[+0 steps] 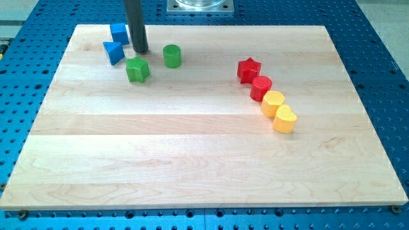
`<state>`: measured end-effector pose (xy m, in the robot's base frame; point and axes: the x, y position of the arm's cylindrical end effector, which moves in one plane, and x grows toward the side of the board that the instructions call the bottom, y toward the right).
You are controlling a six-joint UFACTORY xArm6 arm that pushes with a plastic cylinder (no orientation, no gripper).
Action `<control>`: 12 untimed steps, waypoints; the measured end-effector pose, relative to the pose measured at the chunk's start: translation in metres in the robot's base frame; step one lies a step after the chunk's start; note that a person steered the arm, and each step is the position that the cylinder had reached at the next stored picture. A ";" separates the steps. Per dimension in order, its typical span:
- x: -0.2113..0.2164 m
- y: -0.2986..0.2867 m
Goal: Push the green circle towards the red circle
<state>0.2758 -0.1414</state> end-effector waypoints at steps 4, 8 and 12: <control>-0.002 0.115; 0.023 0.118; 0.062 0.126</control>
<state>0.3383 -0.0152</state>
